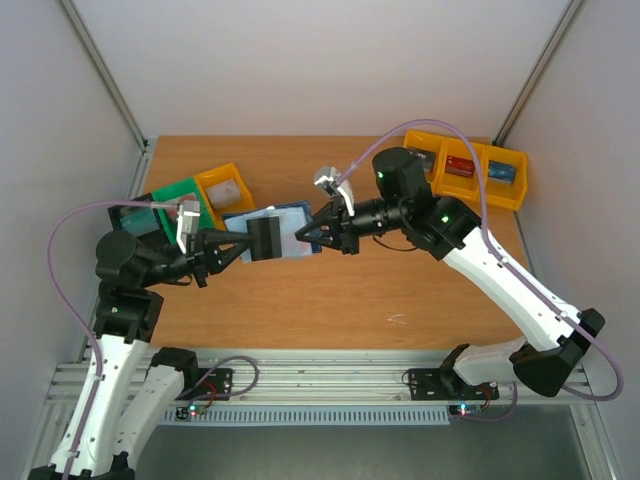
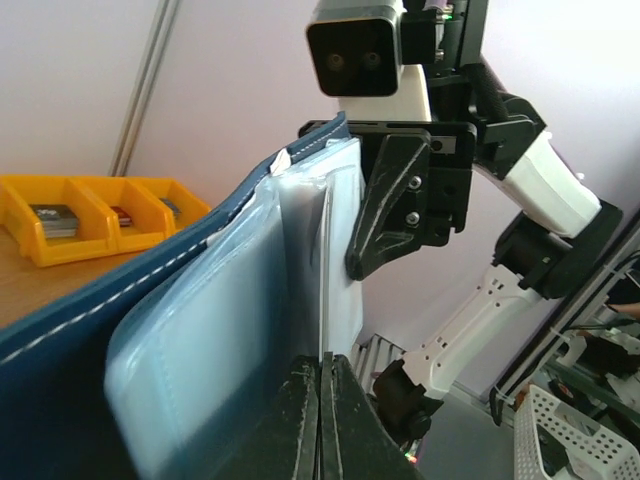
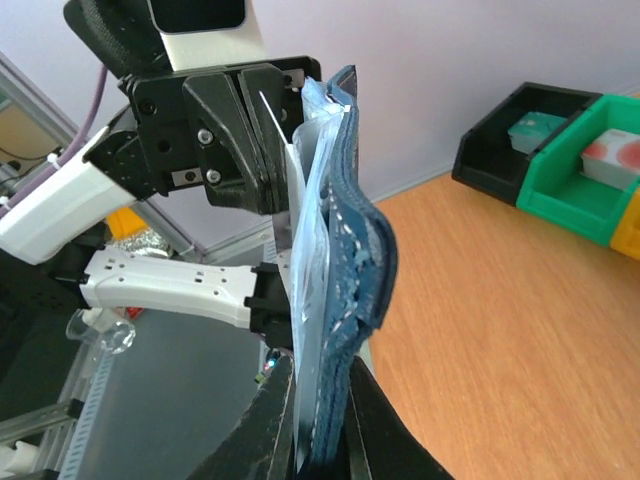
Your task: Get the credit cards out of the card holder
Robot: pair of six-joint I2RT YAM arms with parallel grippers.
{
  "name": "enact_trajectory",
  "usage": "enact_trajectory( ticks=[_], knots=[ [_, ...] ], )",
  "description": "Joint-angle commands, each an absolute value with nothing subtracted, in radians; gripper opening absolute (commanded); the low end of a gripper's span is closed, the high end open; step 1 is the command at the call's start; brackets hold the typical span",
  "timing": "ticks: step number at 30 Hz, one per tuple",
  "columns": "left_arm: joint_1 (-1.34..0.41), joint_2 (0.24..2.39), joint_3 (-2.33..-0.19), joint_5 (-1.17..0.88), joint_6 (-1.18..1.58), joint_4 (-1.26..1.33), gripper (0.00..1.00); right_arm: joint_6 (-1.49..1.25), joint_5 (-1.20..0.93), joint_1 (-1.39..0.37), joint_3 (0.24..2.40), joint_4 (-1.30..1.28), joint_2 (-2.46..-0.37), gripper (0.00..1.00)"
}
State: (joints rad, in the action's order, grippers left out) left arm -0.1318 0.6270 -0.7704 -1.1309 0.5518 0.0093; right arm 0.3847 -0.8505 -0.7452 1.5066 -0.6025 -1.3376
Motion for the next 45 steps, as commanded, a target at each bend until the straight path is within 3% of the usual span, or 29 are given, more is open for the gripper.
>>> enact_trajectory(
  ticks=[1, 10, 17, 24, 27, 31, 34, 40, 45],
  knots=[
    [-0.122, 0.617, -0.803, -1.09, 0.486, -0.064, 0.0, 0.382, -0.896, -0.698, 1.464, -0.605, -1.287, 0.01],
    [-0.115, 0.617, -0.831, -1.023, 0.371, -0.201, 0.0, 0.301, -0.899, -0.509, 1.368, -0.601, -1.237, 0.01],
    [-0.116, 0.608, -0.845, -0.99, 0.211, -0.326, 0.0, 0.167, -0.829, -0.438, 1.349, -0.783, -1.44, 0.01],
    [-0.186, 0.552, -0.848, -0.458, -0.696, -0.554, 0.0, 0.026, -0.872, -0.494, 1.241, -0.635, -1.623, 0.01],
    [-0.217, 0.469, -0.731, -0.338, -1.033, -0.41, 0.0, -0.027, -0.893, -0.513, 1.229, -0.6, -1.711, 0.01],
    [-0.228, 0.381, -0.504, -0.338, -1.573, -0.056, 0.0, -0.08, -0.89, -0.514, 1.204, -0.56, -1.795, 0.02],
    [-0.228, 0.381, -0.411, -0.384, -1.781, 0.15, 0.0, -0.077, -0.854, -0.506, 1.209, -0.601, -1.843, 0.1],
    [-0.229, 0.409, -0.372, -0.43, -1.945, 0.265, 0.0, -0.064, -0.719, -0.459, 1.194, -0.686, -1.834, 0.45],
    [-0.231, 0.391, -0.364, -0.53, -1.916, 0.279, 0.0, 0.023, -0.509, -0.44, 1.257, -0.821, -1.729, 0.56]
  ],
)
